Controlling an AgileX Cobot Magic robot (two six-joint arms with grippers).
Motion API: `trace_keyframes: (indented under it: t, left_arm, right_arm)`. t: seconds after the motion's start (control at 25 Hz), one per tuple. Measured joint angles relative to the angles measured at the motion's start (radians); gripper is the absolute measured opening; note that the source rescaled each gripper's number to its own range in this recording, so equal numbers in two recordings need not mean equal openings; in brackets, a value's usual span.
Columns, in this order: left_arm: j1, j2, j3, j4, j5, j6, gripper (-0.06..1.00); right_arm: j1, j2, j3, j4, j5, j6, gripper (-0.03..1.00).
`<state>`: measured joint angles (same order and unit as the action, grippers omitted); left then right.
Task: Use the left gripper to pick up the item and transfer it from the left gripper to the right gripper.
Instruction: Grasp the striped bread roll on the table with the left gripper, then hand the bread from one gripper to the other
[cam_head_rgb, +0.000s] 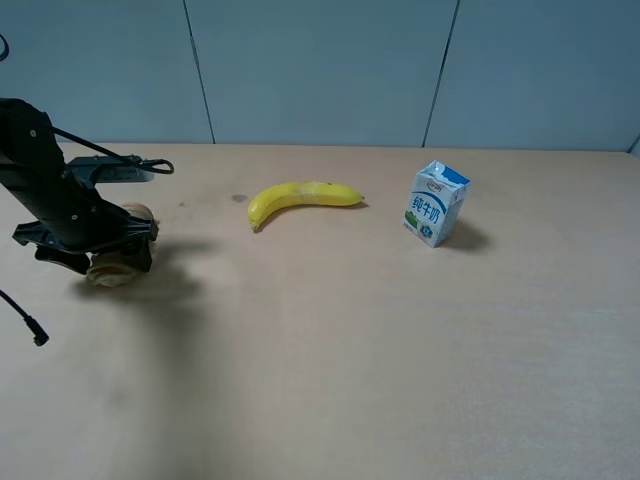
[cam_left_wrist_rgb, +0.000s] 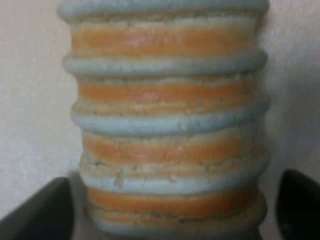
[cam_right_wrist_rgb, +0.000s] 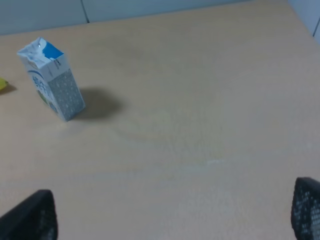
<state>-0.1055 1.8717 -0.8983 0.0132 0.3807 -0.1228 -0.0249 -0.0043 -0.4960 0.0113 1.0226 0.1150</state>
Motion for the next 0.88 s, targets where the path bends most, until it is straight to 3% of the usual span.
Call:
trace_keyframes:
  t: [0.08, 0.16, 0.52, 0.88]
  left_arm:
    - [0.000, 0.000, 0.000, 0.000, 0.012, 0.000, 0.42]
    - [0.000, 0.000, 0.000, 0.000, 0.015, 0.000, 0.31]
    - [0.000, -0.012, -0.031, 0.000, 0.054, 0.001, 0.17]
    - [0.000, -0.151, -0.135, 0.001, 0.280, 0.003, 0.11]
  right_arm:
    - [0.000, 0.000, 0.000, 0.000, 0.000, 0.000, 1.00]
    - [0.000, 0.000, 0.000, 0.000, 0.000, 0.000, 1.00]
    - [0.000, 0.000, 0.000, 0.000, 0.000, 0.000, 1.00]
    - [0.000, 0.000, 0.000, 0.000, 0.000, 0.000, 1.00]
